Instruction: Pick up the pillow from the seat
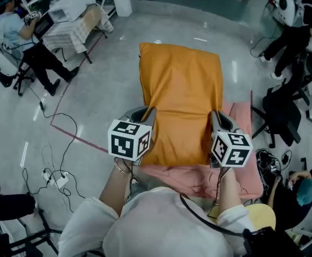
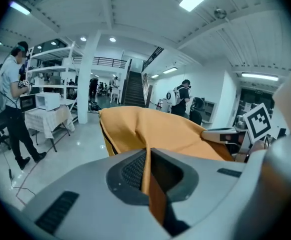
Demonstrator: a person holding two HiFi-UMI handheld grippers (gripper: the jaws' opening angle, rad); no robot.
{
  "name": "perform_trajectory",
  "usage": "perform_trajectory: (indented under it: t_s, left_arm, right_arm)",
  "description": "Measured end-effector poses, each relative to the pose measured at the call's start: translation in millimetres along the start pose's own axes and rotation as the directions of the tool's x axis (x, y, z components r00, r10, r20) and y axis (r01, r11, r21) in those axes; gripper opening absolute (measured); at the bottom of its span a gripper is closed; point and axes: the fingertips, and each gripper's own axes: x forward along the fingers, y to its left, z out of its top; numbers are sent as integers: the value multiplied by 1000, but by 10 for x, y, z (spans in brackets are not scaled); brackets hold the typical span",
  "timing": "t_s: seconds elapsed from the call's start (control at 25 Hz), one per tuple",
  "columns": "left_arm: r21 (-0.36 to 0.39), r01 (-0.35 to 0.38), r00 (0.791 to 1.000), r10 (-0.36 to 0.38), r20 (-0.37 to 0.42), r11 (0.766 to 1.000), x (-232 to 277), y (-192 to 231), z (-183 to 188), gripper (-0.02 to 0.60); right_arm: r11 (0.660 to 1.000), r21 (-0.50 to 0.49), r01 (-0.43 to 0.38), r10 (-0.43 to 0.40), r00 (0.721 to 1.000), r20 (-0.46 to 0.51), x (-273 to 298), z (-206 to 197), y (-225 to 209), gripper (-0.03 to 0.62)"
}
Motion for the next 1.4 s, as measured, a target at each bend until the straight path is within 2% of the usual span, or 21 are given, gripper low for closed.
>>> perform_trajectory:
  t_s: [0.28, 0.44, 0.6, 0.8, 0.96, 1.16, 1.28, 1.4]
  left_arm:
    - [-20, -84, 989, 86, 119, 996, -1240, 975, 131, 14]
    - [-30, -136, 981, 139, 139, 990, -1996, 1383, -38, 14]
    - [-67, -227, 963, 234, 134, 972, -2549, 1858, -272, 14]
    - [-149, -337, 933, 351, 81, 930, -3180, 2255, -756, 14]
    - [-241, -437, 893, 449, -6, 866, -3508, 2560, -1374, 14]
    - [-319, -501, 861, 501, -87, 805, -3754, 2778, -1818, 14]
    - [-345, -520, 848, 520, -102, 782, -3857, 2877, -1944, 14]
    - [-362, -527, 842, 530, -100, 769, -3918, 2932, -2024, 14]
  right_arm:
    - [992, -94, -88, 96, 992, 86, 78, 477, 1496, 32]
    - [981, -127, -145, 157, 983, 90, -7, 441, 2328, 32]
    - [959, -156, -236, 248, 967, 64, 176, 353, 3065, 32]
    - [913, -170, -370, 372, 928, -25, 319, 44, 3865, 32]
    - [853, -171, -493, 472, 869, -150, 575, -441, 4436, 32]
    - [800, -152, -581, 535, 804, -258, 751, -811, 4866, 32]
    - [780, -154, -607, 550, 782, -295, 818, -901, 5049, 32]
    - [768, -162, -619, 555, 771, -312, 847, -934, 5154, 32]
